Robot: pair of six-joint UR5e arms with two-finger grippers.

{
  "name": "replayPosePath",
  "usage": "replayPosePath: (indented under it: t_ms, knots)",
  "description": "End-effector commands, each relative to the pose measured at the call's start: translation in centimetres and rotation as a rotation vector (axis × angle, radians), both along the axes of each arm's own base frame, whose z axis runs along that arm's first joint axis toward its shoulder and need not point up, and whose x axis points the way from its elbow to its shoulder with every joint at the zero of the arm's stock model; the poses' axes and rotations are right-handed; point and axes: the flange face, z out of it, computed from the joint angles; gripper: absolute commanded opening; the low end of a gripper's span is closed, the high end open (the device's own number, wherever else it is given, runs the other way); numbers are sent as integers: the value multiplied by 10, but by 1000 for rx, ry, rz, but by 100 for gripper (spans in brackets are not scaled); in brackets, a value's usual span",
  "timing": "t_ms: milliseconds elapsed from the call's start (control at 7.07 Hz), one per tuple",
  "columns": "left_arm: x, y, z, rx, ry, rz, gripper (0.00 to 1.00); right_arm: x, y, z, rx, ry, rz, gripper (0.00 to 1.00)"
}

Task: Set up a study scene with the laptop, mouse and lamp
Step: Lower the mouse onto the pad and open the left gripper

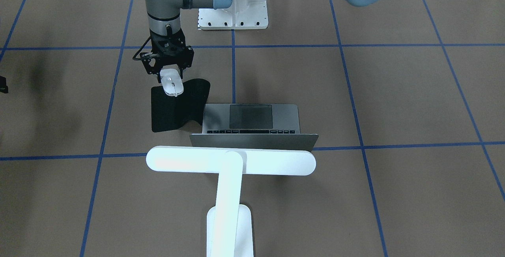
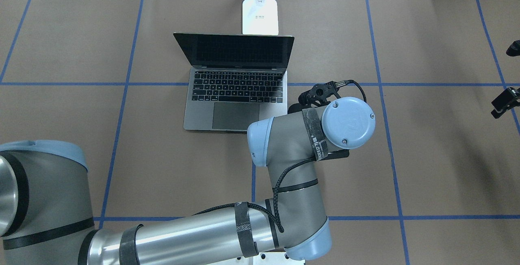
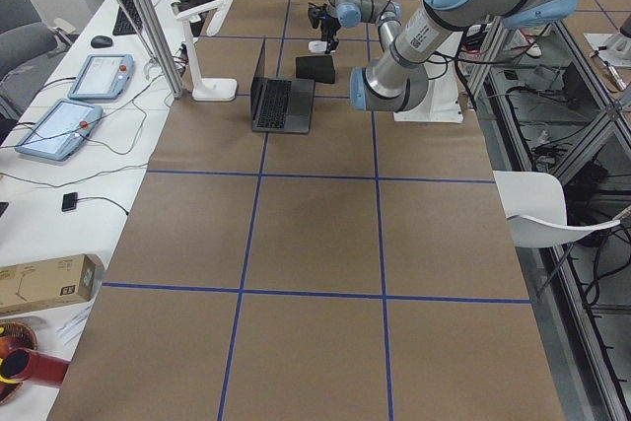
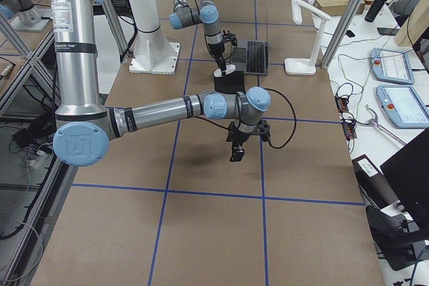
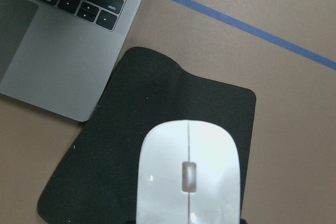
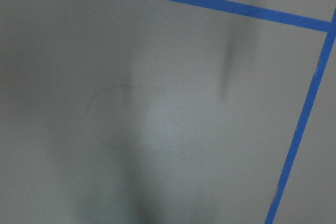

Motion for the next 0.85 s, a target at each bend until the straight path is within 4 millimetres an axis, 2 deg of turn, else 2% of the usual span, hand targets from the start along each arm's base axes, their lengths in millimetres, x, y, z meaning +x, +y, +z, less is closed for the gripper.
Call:
replayPosePath:
  t_ms: [0, 141, 424, 566, 707]
  knots:
    - [3, -4, -1, 2, 3, -38, 78, 0, 1, 0, -4, -7, 0, 100]
    - [5, -6, 1, 7, -5, -51, 84, 0, 1, 0, -4, -8, 0, 100]
    - [5, -6, 1, 11, -5, -49, 85, 0, 1, 0, -4, -8, 0, 100]
    - [-1, -5, -4, 16, 2, -36, 85, 0, 0, -1, 0, -7, 0, 100]
    - [-22, 1, 3, 47, -4, 3, 85, 1, -2, -2, 6, -4, 3, 100]
